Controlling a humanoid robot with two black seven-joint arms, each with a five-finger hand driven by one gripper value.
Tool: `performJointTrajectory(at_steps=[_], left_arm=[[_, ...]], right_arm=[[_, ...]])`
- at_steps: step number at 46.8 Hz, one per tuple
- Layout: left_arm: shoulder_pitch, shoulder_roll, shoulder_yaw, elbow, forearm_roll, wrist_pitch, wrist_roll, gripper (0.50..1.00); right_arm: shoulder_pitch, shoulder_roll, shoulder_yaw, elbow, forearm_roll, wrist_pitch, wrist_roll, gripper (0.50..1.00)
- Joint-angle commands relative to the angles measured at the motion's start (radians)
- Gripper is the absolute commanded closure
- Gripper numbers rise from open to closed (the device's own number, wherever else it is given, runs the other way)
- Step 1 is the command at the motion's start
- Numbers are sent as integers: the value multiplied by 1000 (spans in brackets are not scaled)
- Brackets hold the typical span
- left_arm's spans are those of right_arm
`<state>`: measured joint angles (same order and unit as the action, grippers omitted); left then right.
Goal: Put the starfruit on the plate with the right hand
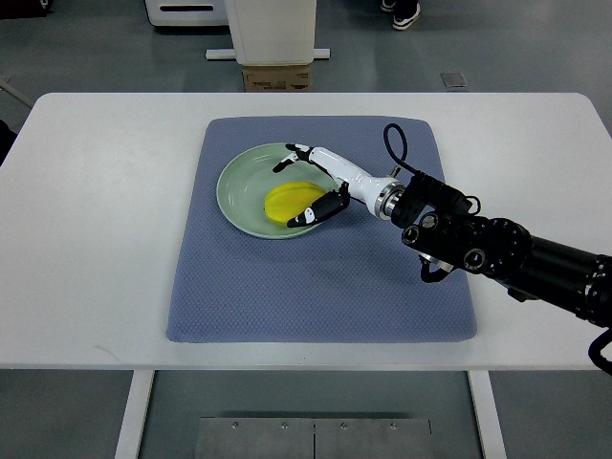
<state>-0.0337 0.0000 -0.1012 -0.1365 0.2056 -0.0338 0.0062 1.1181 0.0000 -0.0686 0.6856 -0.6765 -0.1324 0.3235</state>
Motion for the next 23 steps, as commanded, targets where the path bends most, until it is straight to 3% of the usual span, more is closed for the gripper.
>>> performJointTrajectory(at_steps=[1,23], left_arm=[[0,0,0,0,0,0,0,500],[0,0,0,0,0,0,0,500]], right_arm=[[5,0,6,0,2,0,2,500],[-3,-32,133,31,14,5,3,502]])
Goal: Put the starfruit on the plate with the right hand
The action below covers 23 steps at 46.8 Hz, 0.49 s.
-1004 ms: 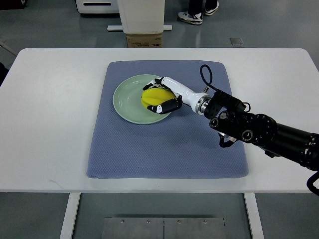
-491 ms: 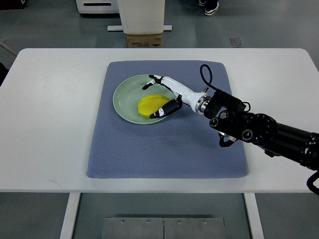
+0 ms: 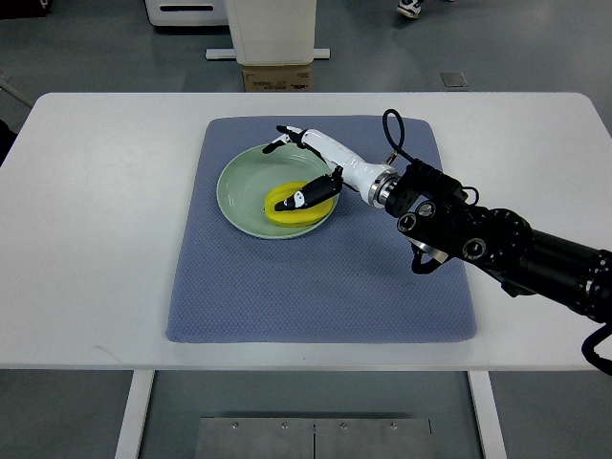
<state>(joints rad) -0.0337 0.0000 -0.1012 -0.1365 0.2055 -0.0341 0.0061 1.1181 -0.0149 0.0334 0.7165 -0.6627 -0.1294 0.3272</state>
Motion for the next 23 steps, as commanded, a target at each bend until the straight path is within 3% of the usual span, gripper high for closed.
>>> performJointTrajectory(at_steps=[1,23], left_arm=[[0,0,0,0,0,0,0,500],[0,0,0,0,0,0,0,500]], right_arm=[[-4,-23,42,0,0,2,-2,502],[-127,-82,364,-6,58,4,-39,502]])
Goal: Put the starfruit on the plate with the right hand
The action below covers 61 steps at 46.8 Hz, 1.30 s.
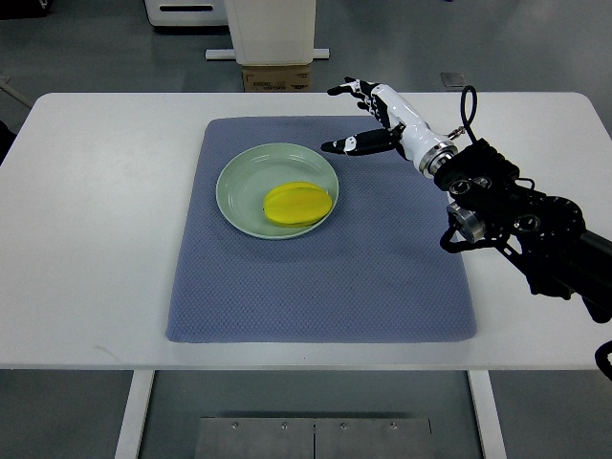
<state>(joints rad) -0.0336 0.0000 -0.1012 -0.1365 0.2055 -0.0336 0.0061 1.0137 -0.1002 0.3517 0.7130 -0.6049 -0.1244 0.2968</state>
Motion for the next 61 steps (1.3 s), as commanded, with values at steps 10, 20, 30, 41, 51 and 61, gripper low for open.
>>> performJointTrajectory(at_steps=[10,20,30,41,51,61], left_arm=[[0,0,0,0,0,0,0,500],[0,0,0,0,0,0,0,500],[0,0,0,0,0,0,0,500],[0,0,0,0,0,0,0,500],[0,0,0,0,0,0,0,500],[0,0,0,0,0,0,0,500]], right_arm=[[-76,10,173,-27,0,-9,-18,502],[-106,16,314,-41,14,-15,-41,502],[-116,22,411,-67,148,-52,-62,502],[-147,33,496,-67,189,-55,-67,502],[-198,59,598,-67,189,-54,-59,500],[-227,83,627,-64,191,-54,-57,500]])
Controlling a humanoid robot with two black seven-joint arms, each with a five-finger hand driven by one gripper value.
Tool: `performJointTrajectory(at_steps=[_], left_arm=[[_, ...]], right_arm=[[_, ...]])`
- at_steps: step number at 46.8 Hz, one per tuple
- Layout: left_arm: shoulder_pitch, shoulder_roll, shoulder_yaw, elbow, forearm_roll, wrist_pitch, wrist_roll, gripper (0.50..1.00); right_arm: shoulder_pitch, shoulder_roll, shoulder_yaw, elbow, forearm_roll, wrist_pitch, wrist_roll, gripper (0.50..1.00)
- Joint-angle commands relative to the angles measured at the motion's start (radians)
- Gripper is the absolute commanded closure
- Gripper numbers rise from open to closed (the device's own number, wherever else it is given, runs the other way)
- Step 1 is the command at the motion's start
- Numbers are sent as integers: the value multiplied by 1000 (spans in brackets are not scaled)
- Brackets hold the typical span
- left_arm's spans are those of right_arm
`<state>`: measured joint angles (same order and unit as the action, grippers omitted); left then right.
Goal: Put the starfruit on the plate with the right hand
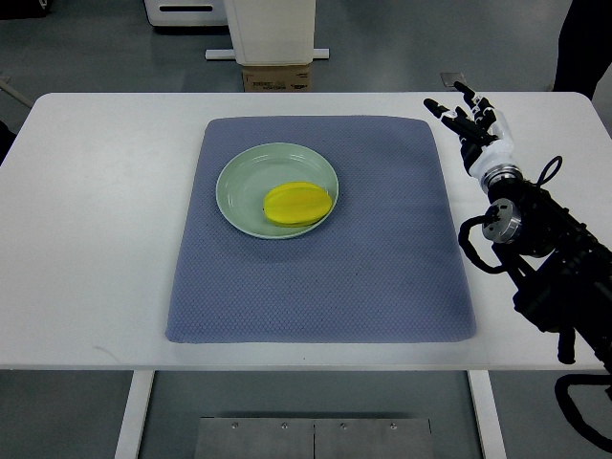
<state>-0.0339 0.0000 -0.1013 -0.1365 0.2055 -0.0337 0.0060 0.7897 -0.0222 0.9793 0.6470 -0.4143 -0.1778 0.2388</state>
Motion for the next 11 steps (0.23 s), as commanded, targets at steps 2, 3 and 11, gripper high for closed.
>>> performJointTrajectory(at_steps=[2,3,11], left_arm=[[0,0,0,0,0,0,0,500],[0,0,0,0,0,0,0,500],[0,0,0,0,0,0,0,500]], right_arm=[[-4,5,-2,2,0,0,1,500],[-4,5,-4,2,0,0,1,500],[-20,5,-8,3,0,0,2,500]])
